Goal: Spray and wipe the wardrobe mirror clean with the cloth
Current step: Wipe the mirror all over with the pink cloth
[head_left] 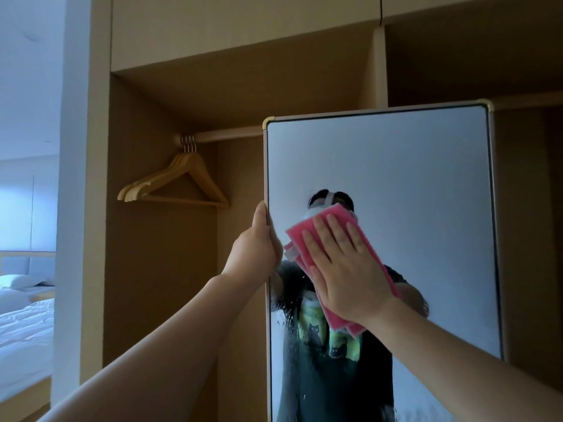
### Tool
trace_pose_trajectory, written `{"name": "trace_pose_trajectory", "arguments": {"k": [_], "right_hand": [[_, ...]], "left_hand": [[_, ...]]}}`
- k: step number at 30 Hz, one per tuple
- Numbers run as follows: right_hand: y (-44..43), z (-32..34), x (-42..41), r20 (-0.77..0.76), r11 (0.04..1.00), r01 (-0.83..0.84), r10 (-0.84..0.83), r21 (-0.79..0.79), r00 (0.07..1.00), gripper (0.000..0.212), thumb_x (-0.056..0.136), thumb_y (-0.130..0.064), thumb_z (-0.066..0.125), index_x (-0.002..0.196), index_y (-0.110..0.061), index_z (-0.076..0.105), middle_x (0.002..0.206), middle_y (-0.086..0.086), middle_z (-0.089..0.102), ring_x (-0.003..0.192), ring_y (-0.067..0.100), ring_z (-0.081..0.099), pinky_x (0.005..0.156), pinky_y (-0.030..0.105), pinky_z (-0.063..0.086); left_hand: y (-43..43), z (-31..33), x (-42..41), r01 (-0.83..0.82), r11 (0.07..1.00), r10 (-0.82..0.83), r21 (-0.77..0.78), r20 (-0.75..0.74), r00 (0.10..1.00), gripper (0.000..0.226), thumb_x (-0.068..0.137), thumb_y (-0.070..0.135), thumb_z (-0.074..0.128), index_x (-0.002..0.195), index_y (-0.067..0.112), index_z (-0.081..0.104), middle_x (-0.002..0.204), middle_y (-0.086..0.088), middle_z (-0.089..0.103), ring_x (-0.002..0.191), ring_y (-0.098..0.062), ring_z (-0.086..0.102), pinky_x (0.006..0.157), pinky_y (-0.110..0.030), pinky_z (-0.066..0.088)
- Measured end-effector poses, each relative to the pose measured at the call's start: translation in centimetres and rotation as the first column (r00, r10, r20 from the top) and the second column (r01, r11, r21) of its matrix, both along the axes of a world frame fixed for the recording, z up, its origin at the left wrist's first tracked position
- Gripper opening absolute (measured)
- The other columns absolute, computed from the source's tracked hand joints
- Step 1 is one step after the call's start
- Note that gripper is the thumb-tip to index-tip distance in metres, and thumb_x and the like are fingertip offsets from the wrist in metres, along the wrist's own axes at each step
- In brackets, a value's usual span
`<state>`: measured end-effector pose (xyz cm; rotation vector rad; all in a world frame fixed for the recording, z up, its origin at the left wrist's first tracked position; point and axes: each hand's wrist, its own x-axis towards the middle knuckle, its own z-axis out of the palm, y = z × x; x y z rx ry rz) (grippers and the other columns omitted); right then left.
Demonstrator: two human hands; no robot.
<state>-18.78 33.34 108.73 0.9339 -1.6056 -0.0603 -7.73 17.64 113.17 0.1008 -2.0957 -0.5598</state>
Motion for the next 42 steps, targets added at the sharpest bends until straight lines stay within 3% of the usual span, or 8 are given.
{"name": "trace_pose_trajectory", "arguments": {"k": [10, 17, 23, 27, 31, 34, 37, 42], "right_hand": [[0.2, 0.4, 0.3, 0.001, 0.999, -0.009, 0.009, 0.040, 1.000, 0.060, 0.102, -0.040, 0.016, 0.155, -0.012, 0.014, 0.161, 0.015, 0.011, 0.150, 0.035, 0.003, 0.120, 0.052, 0.008], [0.2, 4.0, 0.4, -0.054, 0.991, 0.023, -0.016, 0.135, 0.998, 0.060, 0.103, -0.041, 0.011, 0.154, -0.012, 0.020, 0.160, 0.014, 0.013, 0.149, 0.034, 0.004, 0.120, 0.052, 0.010], [-1.2, 8.2, 1.1, -0.056, 0.996, 0.065, -0.062, 0.059, 0.996, 0.062, 0.102, -0.044, 0.005, 0.155, -0.014, 0.019, 0.161, 0.012, 0.015, 0.149, 0.033, 0.004, 0.120, 0.051, 0.011], [-2.2, 12.2, 1.6, -0.048, 0.998, 0.065, -0.066, -0.018, 0.997, 0.062, 0.102, -0.045, 0.006, 0.155, -0.016, 0.021, 0.161, 0.011, 0.017, 0.149, 0.032, 0.007, 0.121, 0.049, 0.008], [-3.4, 15.6, 2.3, -0.056, 0.994, 0.056, -0.062, -0.091, 0.997, 0.062, 0.101, -0.042, 0.006, 0.155, -0.016, 0.021, 0.161, 0.012, 0.018, 0.150, 0.032, 0.008, 0.122, 0.048, 0.005], [-4.1, 16.5, 2.7, -0.068, 0.992, 0.059, -0.068, -0.114, 0.995, 0.062, 0.101, -0.042, 0.005, 0.154, -0.016, 0.020, 0.161, 0.012, 0.019, 0.149, 0.034, 0.010, 0.121, 0.049, 0.007], [-4.3, 16.5, 2.9, -0.066, 0.991, 0.052, -0.061, -0.127, 0.996, 0.064, 0.100, -0.042, 0.003, 0.155, -0.015, 0.020, 0.161, 0.014, 0.019, 0.149, 0.036, 0.011, 0.121, 0.050, 0.008], [-4.7, 15.6, 3.0, -0.055, 0.989, 0.053, -0.061, -0.140, 0.997, 0.064, 0.101, -0.044, 0.003, 0.156, -0.013, 0.016, 0.161, 0.014, 0.016, 0.149, 0.036, 0.008, 0.121, 0.051, 0.009]], "left_hand": [[0.3, 0.4, 0.8, 0.013, 1.000, -0.014, 0.023, 0.046, 0.999, 0.057, 0.098, 0.013, 0.038, 0.145, 0.033, 0.012, 0.075, 0.000, 0.062, 0.065, -0.017, 0.065, 0.059, -0.039, 0.059], [0.2, 0.4, 1.0, 0.037, 0.999, -0.038, 0.008, 0.066, 0.997, 0.066, 0.094, 0.008, 0.047, 0.146, 0.030, 0.013, 0.082, 0.001, 0.065, 0.070, -0.016, 0.066, 0.066, -0.039, 0.059], [-0.2, 0.1, 0.4, 0.006, 1.000, -0.006, -0.021, 0.019, 1.000, 0.062, 0.098, 0.012, 0.041, 0.151, 0.021, 0.010, 0.094, -0.012, 0.068, 0.079, -0.024, 0.067, 0.070, -0.035, 0.056], [-0.5, -0.1, -0.2, -0.002, 1.000, 0.001, -0.028, -0.035, 0.999, 0.059, 0.098, 0.013, 0.039, 0.150, 0.024, 0.015, 0.108, -0.018, 0.067, 0.089, -0.031, 0.066, 0.067, -0.026, 0.045], [-0.7, -0.2, -0.4, -0.010, 0.999, 0.010, -0.032, -0.029, 1.000, 0.060, 0.096, 0.013, 0.041, 0.150, 0.024, 0.015, 0.107, -0.020, 0.067, 0.088, -0.033, 0.066, 0.064, -0.025, 0.043], [-0.7, -0.1, 0.0, -0.005, 0.999, 0.004, -0.044, -0.011, 1.000, 0.061, 0.097, 0.012, 0.041, 0.150, 0.021, 0.014, 0.089, -0.009, 0.068, 0.077, -0.025, 0.065, 0.056, -0.022, 0.041], [-0.4, 0.0, 0.6, -0.017, 0.995, 0.020, -0.094, 0.029, 0.999, 0.061, 0.098, 0.011, 0.040, 0.151, 0.018, 0.009, 0.073, 0.009, 0.054, 0.068, -0.012, 0.060, 0.065, -0.025, 0.048], [0.3, 0.2, 1.7, 0.002, 0.997, -0.001, -0.072, 0.024, 1.000, 0.061, 0.099, 0.009, 0.037, 0.151, 0.016, 0.007, 0.095, -0.010, 0.067, 0.082, -0.023, 0.066, 0.078, -0.039, 0.053]]}}
